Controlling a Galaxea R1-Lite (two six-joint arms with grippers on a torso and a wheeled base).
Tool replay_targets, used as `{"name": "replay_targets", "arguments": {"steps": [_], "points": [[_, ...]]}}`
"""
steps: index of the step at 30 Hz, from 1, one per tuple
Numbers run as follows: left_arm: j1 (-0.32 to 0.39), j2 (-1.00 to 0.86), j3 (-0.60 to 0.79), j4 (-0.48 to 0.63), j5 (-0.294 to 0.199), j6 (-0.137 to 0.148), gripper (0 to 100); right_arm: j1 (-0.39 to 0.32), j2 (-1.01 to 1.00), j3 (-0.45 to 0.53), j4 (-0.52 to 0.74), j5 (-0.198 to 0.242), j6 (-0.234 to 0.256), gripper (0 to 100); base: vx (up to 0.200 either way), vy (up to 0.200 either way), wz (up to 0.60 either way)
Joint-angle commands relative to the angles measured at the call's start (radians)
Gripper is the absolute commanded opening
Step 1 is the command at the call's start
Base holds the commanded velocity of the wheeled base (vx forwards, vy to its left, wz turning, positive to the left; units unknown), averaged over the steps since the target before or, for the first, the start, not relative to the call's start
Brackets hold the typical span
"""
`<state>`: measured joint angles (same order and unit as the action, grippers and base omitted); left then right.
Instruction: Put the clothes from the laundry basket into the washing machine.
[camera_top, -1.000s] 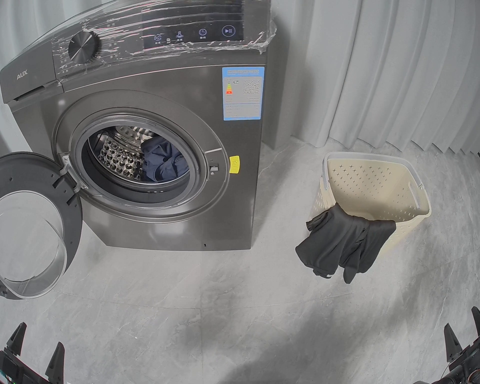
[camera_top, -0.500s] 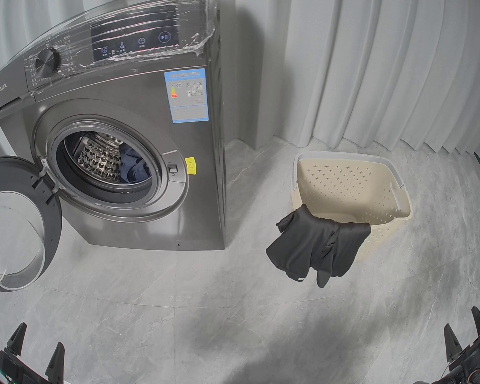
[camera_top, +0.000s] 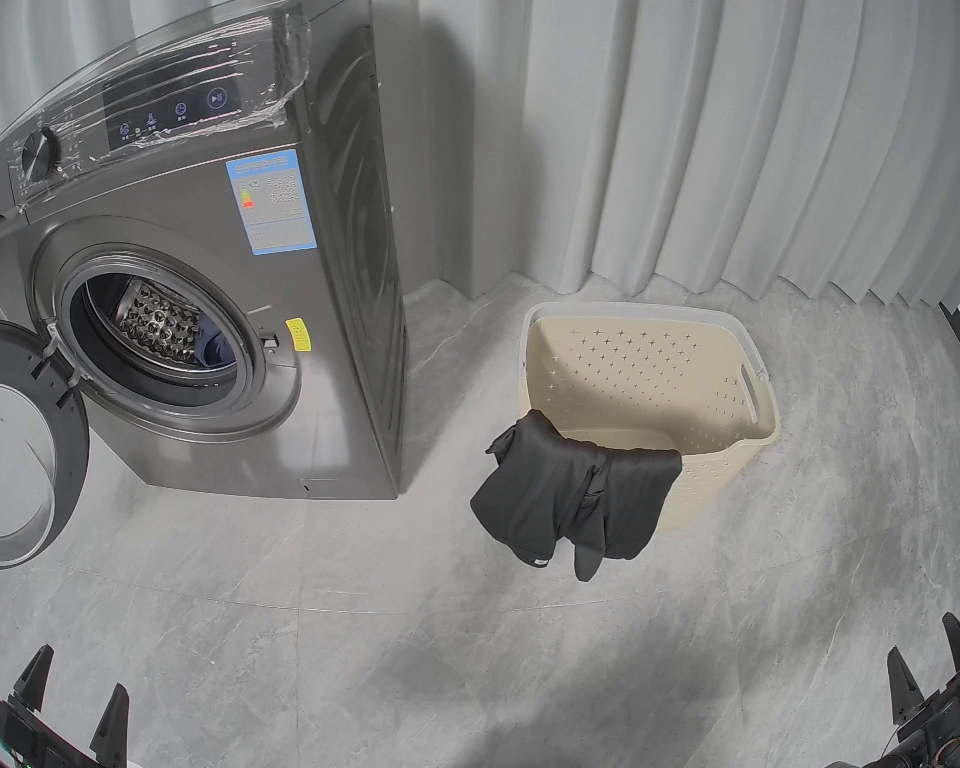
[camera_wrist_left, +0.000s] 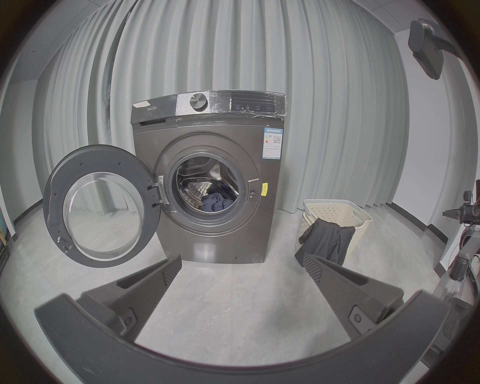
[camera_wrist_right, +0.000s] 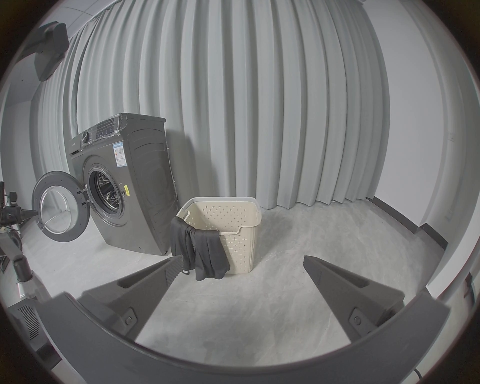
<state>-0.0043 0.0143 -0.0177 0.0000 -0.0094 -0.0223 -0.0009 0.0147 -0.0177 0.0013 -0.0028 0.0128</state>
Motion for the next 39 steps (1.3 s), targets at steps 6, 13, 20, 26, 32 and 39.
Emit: {"name": "replay_targets", "arguments": {"steps": [6, 13, 20, 26, 32, 39], "points": [[0.000, -0.010, 0.018, 0.000, 0.000, 0.001, 100, -0.001, -0.012, 0.016, 0.000, 0.000, 0.000, 100, 0.033, 0.000, 0.00], [0.000, -0.010, 0.018, 0.000, 0.000, 0.001, 100, -0.001, -0.012, 0.016, 0.000, 0.000, 0.000, 100, 0.200, 0.000, 0.00], [0.000, -0.010, 0.018, 0.000, 0.000, -0.002, 100, -0.001, -0.012, 0.016, 0.000, 0.000, 0.000, 100, 0.029, 0.000, 0.00], [0.000, -0.010, 0.018, 0.000, 0.000, -0.001, 100, -0.001, -0.012, 0.016, 0.000, -0.002, 0.001, 100, 0.000, -0.200, 0.00], [0.000, -0.010, 0.018, 0.000, 0.000, -0.002, 100, -0.001, -0.012, 0.016, 0.002, -0.003, 0.004, 100, 0.000, -0.200, 0.00], [0.000, -0.010, 0.018, 0.000, 0.000, 0.001, 100, 0.001, -0.010, -0.090, -0.053, 0.000, 0.012, 100, 0.000, 0.000, 0.00]]}}
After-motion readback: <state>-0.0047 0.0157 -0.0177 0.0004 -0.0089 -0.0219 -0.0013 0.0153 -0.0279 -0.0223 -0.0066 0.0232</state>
